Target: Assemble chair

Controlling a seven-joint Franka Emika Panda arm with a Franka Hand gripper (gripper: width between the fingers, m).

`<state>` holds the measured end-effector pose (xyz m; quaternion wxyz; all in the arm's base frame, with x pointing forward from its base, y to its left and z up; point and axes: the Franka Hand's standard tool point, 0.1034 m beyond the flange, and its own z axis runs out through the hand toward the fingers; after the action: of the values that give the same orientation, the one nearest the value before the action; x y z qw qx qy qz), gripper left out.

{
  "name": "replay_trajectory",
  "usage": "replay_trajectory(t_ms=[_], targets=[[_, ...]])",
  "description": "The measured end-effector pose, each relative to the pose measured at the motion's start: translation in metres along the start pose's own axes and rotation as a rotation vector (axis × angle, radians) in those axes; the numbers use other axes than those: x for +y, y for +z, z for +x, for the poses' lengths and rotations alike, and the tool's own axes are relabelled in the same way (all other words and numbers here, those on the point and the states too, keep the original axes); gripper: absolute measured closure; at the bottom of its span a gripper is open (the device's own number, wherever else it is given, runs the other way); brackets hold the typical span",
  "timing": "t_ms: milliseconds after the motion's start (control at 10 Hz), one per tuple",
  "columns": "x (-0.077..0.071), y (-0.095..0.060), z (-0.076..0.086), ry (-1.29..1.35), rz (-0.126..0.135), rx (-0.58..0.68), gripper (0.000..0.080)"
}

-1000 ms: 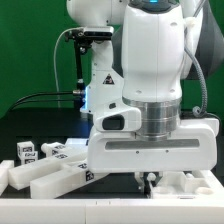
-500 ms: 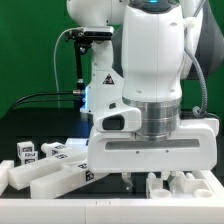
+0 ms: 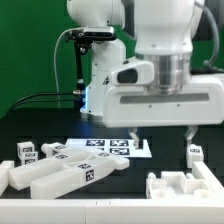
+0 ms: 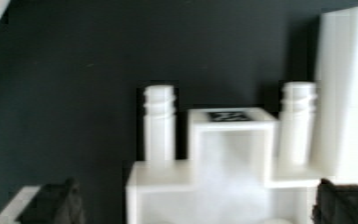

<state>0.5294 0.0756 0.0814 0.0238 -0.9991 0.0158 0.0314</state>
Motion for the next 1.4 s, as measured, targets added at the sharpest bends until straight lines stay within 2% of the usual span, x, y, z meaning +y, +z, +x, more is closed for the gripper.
replay_trajectory(t_ms=[100,400,500,600,800,900,1000,1200,1300,1400], targets=[[0.004,0.005,-0.001,-0.021,-0.002,-0.009,0.0150],[0.002,0.009,-0.011,0.006,-0.007,-0.238,0.0150],[-0.013,0.018,-0.026,0.067,-0.003,-0.338,0.0150],[-0.031,0.024,-0.036,0.110,0.030,-0.404,0.0150],[-0.059,0.014,-0.046,0.148,0.031,-0.589,0.0150],[-0.065,0.011,-0.047,0.155,0.022,-0.650,0.0150],[-0.061,0.013,-0.050,0.148,0.024,-0.718,0.0150],[-0.060,0.019,-0.048,0.159,0.026,-0.743,0.0150],[-0.066,0.026,-0.055,0.191,0.038,-0.768,0.0150],[-0.074,0.037,-0.062,0.242,0.072,-0.812,0.0150]])
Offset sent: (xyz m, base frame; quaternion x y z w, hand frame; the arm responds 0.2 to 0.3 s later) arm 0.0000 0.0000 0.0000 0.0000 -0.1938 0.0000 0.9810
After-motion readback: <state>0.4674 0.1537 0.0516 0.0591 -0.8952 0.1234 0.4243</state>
